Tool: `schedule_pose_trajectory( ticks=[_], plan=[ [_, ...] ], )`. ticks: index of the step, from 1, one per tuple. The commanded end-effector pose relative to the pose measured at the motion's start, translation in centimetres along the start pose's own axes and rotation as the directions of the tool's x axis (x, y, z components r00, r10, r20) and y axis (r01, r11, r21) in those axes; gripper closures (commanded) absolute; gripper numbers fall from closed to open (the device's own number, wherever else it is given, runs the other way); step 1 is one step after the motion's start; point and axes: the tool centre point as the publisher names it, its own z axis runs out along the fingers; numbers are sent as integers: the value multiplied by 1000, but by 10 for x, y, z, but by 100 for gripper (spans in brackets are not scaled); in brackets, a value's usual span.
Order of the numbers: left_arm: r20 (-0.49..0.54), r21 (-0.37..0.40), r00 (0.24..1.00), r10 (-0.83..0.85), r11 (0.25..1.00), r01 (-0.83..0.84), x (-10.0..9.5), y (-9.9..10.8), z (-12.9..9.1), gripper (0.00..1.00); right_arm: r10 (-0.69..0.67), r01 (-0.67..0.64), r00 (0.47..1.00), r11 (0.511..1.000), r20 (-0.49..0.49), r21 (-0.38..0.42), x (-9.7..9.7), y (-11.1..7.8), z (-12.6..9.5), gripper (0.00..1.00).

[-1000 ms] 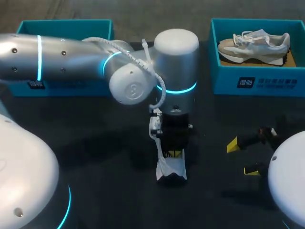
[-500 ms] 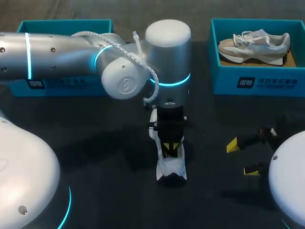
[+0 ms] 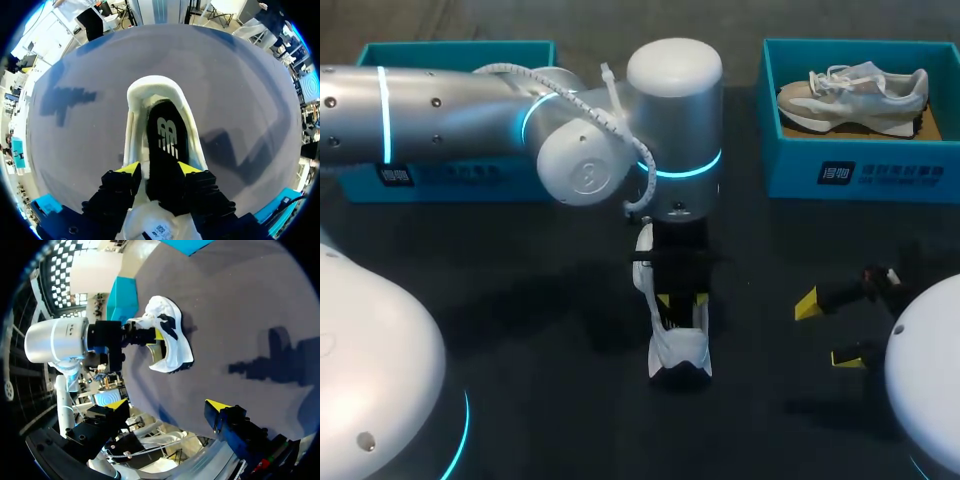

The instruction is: Take the shoe out of the shoebox, open the shoe tongue, remove and reinsert the insole, then place the shoe into the shoebox

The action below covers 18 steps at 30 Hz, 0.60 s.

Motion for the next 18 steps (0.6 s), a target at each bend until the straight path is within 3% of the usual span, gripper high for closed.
schedule_pose_trajectory(
  ticks=[1, 2, 10, 12, 18],
  plan=[
    [0, -4, 1000, -5, 1000, 5, 3, 4, -1, 51, 1, -1, 1000, 1000, 3, -3, 1, -2, -1, 0],
    [3, -3, 1000, -8, 1000, 8, 5, 5, -3, 37, 1, -1, 1000, 1000, 3, -3, 1, -2, -1, 0],
    [17, -11, 1000, -26, 1000, 26, 13, 10, -10, 6, 1, -1, 1000, 1000, 3, -3, 1, -2, -1, 0],
    [21, -13, 999, -27, 1000, 28, 14, 9, -12, 1, 1, -1, 1000, 1000, 3, -3, 1, -2, -1, 0],
    [28, -19, 999, -32, 999, 32, 13, 12, -14, 0, 1, -1, 1000, 1000, 3, -3, 1, -2, -1, 0]
  ],
)
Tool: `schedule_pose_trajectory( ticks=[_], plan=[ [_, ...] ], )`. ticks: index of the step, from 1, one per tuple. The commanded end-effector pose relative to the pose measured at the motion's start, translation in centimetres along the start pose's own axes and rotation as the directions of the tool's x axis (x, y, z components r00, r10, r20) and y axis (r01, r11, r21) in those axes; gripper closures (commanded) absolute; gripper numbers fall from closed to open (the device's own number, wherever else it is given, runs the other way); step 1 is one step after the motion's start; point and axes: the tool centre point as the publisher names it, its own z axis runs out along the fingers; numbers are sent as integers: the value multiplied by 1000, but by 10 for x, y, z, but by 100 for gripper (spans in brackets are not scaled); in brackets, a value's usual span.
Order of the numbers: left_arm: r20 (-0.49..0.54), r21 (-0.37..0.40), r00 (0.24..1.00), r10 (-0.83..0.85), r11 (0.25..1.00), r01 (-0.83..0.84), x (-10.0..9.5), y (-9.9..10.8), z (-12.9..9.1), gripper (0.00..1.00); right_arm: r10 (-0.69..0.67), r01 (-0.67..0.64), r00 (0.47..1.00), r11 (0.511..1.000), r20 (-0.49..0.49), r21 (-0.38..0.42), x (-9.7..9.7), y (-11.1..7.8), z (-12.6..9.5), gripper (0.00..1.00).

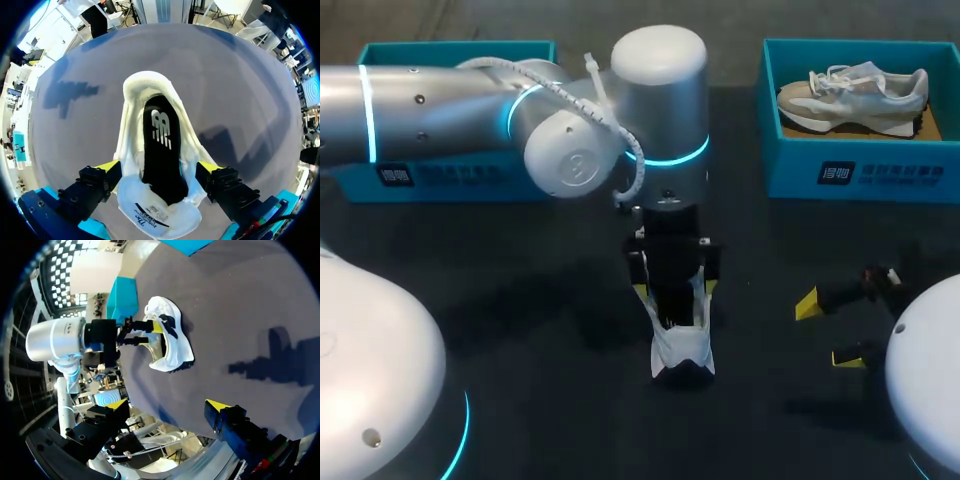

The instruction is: Take the shoe out of the shoebox, open the shoe tongue, remove and reinsert the insole, then place the shoe into the shoebox

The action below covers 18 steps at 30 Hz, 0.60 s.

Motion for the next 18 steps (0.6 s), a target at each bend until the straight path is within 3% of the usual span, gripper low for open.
schedule_pose_trajectory(
  ticks=[1, 6, 11, 18],
  plan=[
    [6, -6, 1000, -3, 1000, 3, 3, 2, -1, 0, 1, -1, 1000, 1000, 2, -3, 0, -2, 0, 0],
    [13, -6, 1000, -11, 1000, 11, 5, 9, -2, 2, 1, -1, 1000, 1000, 2, -3, 0, -2, 0, 0],
    [17, -23, 1000, -12, 1000, 12, 5, 14, -8, 14, 1, -1, 1000, 1000, 2, -3, 0, -2, 0, 0],
    [8, -41, 999, -31, 999, 31, 5, 28, -13, 12, 1, -1, 1000, 1000, 2, -3, 0, -2, 0, 0]
  ],
)
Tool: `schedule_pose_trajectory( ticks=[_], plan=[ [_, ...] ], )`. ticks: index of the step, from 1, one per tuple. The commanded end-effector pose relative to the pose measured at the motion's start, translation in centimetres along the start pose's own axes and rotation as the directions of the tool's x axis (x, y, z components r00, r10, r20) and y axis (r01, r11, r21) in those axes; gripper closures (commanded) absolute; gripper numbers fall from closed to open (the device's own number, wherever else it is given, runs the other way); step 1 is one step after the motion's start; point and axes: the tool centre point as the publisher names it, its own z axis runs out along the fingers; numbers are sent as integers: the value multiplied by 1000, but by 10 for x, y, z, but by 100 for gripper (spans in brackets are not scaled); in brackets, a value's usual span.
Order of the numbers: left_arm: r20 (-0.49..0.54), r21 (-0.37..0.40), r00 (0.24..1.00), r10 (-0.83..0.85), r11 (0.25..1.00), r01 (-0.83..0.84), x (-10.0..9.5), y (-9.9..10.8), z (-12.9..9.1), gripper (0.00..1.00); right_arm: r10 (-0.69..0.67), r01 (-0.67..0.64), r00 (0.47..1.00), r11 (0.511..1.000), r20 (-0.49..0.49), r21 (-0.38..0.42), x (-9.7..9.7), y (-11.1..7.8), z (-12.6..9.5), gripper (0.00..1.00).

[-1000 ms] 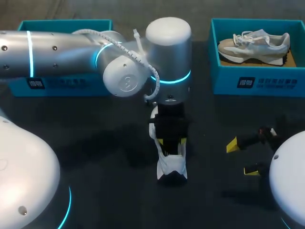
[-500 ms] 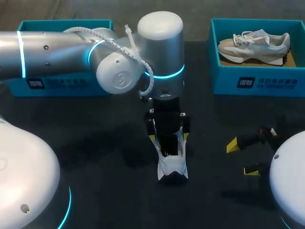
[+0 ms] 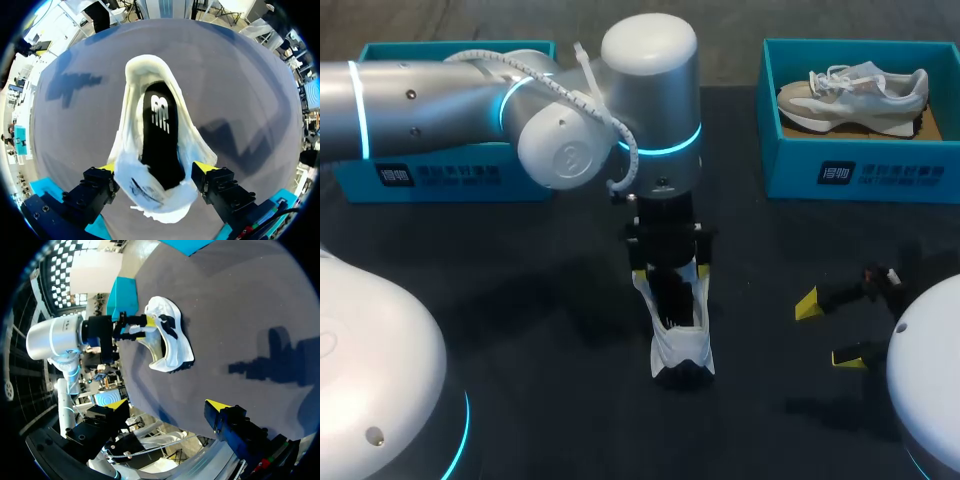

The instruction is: Take the shoe out of the shoebox, open the shoe tongue, remove and reinsert the insole, then place the shoe into the shoebox

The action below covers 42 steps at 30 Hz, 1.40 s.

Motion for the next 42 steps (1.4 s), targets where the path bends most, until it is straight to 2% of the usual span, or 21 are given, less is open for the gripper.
schedule_pose_trajectory(
  ticks=[1, 9, 13, 18, 20, 23, 24, 33, 34, 36, 42],
  plan=[
    [-4, -4, 1000, -5, 1000, 5, 0, 5, -5, 12, 1, -1, 1000, 1000, 3, -3, 0, -2, -1, 0],
    [21, -32, 1000, -22, 999, 23, -1, 15, -22, 15, 1, -1, 1000, 1000, 3, -3, 0, -2, -1, 0],
    [36, -46, 999, -20, 999, 22, -2, 18, -35, 25, 1, -1, 1000, 1000, 3, -3, 0, -2, -1, 0],
    [60, -73, 998, -4, 997, 9, 0, 17, -54, 24, 1, -1, 1000, 1000, 3, -3, 0, -2, -1, 0],
    [71, -73, 997, -10, 997, 15, -1, 20, -56, 27, 1, -1, 1000, 1000, 3, -3, 0, -2, -1, 0],
    [72, -59, 997, -21, 998, 26, -4, 24, -52, 37, 1, -1, 1000, 1000, 3, -3, 0, -2, -1, 0],
    [75, -53, 997, -24, 998, 28, -5, 25, -50, 51, 1, -1, 1000, 1000, 3, -3, 0, -2, -1, 0],
    [67, -25, 998, -20, 999, 21, -8, 22, -35, 58, 1, -1, 1000, 1000, 3, -3, 0, -2, -1, 0],
    [62, -23, 998, -20, 1000, 21, -8, 22, -34, 63, 1, -1, 1000, 1000, 3, -3, 0, -2, -1, 0],
    [60, -20, 998, -19, 1000, 20, -7, 21, -33, 64, 1, -1, 1000, 1000, 3, -3, 0, -2, -1, 0],
    [47, 8, 999, 0, 1000, -1, -2, 9, -25, 69, 1, -1, 1000, 1000, 3, -3, 0, -2, -1, 0]
  ],
)
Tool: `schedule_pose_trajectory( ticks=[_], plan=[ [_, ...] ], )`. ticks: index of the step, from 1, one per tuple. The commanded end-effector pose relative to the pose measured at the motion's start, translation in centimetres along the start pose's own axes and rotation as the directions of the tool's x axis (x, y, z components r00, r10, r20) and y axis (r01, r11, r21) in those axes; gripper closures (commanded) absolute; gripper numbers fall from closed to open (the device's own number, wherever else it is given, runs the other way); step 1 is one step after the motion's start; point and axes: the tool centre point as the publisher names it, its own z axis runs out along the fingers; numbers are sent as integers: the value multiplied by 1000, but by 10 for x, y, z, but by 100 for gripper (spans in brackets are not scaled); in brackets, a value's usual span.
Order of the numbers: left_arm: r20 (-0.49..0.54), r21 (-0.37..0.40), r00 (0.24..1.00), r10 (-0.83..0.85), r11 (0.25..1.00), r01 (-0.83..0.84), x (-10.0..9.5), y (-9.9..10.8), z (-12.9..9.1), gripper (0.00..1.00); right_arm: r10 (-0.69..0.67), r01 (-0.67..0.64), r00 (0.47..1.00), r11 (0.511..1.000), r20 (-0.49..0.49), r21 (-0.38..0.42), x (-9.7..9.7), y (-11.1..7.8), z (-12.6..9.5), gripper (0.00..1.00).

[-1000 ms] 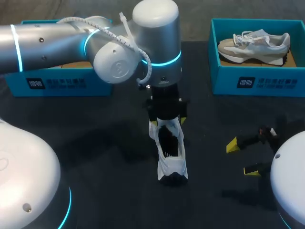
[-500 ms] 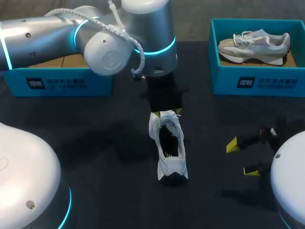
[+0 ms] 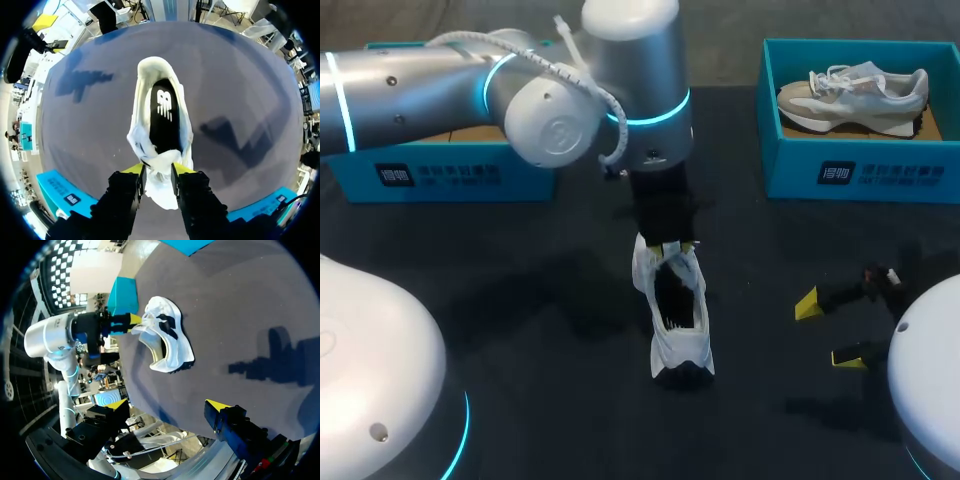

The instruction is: Take the shoe out of the shoebox, open the shoe tongue, remove and reinsert the insole, then place the shoe into the shoebox

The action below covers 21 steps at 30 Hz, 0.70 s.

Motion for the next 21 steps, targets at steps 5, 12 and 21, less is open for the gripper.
schedule_pose_trajectory(
  ticks=[5, 12, 21],
  plan=[
    [-9, 38, 1000, 14, 999, -13, 8, -15, 17, 71, 1, -1, 1000, 1000, 3, -3, 1, -2, -1, 0],
    [-21, 68, 999, 25, 997, -24, 11, -26, 29, 72, 1, -1, 1000, 1000, 3, -3, 1, -2, -1, 0],
    [23, 38, 999, 48, 998, -49, -1, -24, 7, 72, 1, -1, 1000, 1000, 3, -3, 1, -2, -1, 0]
  ],
)
